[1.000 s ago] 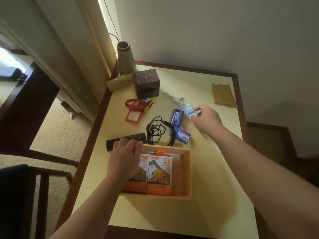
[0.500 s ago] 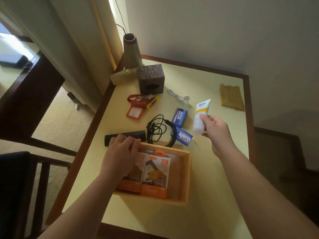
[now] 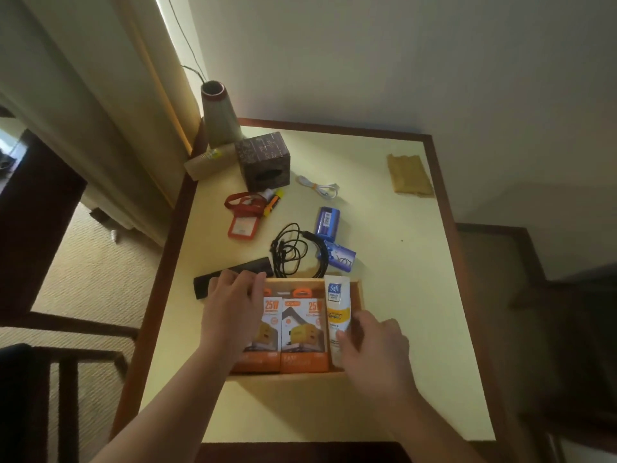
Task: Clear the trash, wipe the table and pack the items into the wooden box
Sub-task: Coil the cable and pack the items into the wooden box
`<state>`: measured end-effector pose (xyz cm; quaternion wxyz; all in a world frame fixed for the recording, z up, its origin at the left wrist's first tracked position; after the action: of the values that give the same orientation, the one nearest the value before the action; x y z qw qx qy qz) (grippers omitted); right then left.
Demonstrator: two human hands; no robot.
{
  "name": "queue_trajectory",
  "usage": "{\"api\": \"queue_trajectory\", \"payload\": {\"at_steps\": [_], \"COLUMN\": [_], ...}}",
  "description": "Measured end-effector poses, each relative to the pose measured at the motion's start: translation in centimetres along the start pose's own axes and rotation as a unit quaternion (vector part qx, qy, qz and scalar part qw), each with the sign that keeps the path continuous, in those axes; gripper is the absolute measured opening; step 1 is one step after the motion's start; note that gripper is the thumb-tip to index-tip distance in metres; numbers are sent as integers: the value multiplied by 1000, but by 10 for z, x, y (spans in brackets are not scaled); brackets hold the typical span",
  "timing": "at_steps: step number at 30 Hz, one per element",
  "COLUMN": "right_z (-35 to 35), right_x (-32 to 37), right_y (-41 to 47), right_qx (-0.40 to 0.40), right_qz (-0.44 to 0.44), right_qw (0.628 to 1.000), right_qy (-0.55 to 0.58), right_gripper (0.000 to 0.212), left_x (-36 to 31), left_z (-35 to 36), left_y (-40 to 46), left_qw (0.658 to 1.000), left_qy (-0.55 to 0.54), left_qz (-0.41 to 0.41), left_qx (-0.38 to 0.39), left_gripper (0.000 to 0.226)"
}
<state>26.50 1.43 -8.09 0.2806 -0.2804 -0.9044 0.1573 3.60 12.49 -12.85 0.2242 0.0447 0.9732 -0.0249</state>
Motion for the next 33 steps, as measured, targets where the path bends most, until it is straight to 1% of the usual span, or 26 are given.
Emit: {"api": "queue_trajectory", "payload": {"at_steps": [2, 3, 5, 6, 7, 9, 11, 13, 14, 16, 18, 20, 21, 22, 24, 27, 29, 30, 32, 33], "right_z": [-1, 0, 3, 5, 9, 13, 15, 16, 16, 18, 19, 20, 19, 17, 15, 10, 7, 4, -4, -10], "right_x": [12, 17, 26, 29, 30, 31, 35, 43, 45, 43, 36, 25, 23, 23, 30, 44, 46, 45, 44, 46], "right_y": [-5, -7, -10, -11, -11, -12, -12, -14, -13, -3, 11, 24, 29, 31, 31, 34, 43, 49, 58, 61], "right_qx": [-20, -30, -43, -49, -52, -66, -78, -66, -49, -22, -5, 35, 56, 74, 111, 172, 184, 179, 181, 188], "right_qz": [7, -2, -17, -18, -11, -4, -41, -122, -163, -235, -299, -351, -367, -369, -358, -335, -323, -317, -298, -293], "right_qw": [998, 994, 985, 981, 979, 978, 981, 978, 970, 937, 882, 821, 797, 782, 766, 763, 770, 778, 817, 834], "right_qy": [-67, -106, -166, -185, -197, -196, -170, -156, -173, -257, -366, -450, -476, -496, -522, -526, -519, -511, -460, -429], "right_gripper": [40, 39, 27, 21, 20, 29, 42, 43, 45, 53, 55, 52, 53, 56, 57, 39, 26, 22, 21, 23], "left_x": [0, 0, -1, -1, -1, -1, -1, -2, -1, -1, 0, -1, -1, -1, -1, -1, -1, -1, 0, 1], "left_z": [0, 0, -1, -1, -1, -1, -2, -2, -3, -2, -2, -3, -2, -2, 0, -1, -1, -1, 1, 2], "left_y": [0, 0, 1, 1, 2, 3, 3, 2, 2, 2, 2, 1, 1, 0, 0, -1, -1, 0, 0, 0], "left_qw": [1000, 1000, 1000, 1000, 1000, 1000, 1000, 1000, 1000, 1000, 1000, 1000, 1000, 1000, 1000, 1000, 1000, 1000, 1000, 1000], "left_qy": [-11, -13, -10, -8, -6, 0, 1, -1, 2, 7, 7, 1, 0, 1, 2, -17, -23, -21, -18, -16], "left_qz": [-8, -14, -19, -18, -17, -14, -9, -7, -4, 0, 2, -4, -7, -9, -8, -7, -10, -10, -12, -13], "left_qx": [4, 9, 18, 22, 24, 27, 24, 19, 17, 16, 14, 11, 10, 10, 11, 9, 5, 4, 6, 6], "left_gripper": [38, 40, 43, 44, 45, 47, 48, 46, 45, 45, 45, 45, 44, 44, 43, 42, 42, 42, 42, 41]}}
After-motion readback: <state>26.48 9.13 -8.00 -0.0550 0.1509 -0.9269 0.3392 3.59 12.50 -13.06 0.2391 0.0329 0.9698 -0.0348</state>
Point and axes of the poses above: each hand's wrist, its own y-axis towards the middle knuckle, its own z-axis out of the palm, x = y × z, the point moved 3 cm from there along y, towards the middle knuckle, and after that the axes turned 5 degrees about z, right-handed, at the moved point
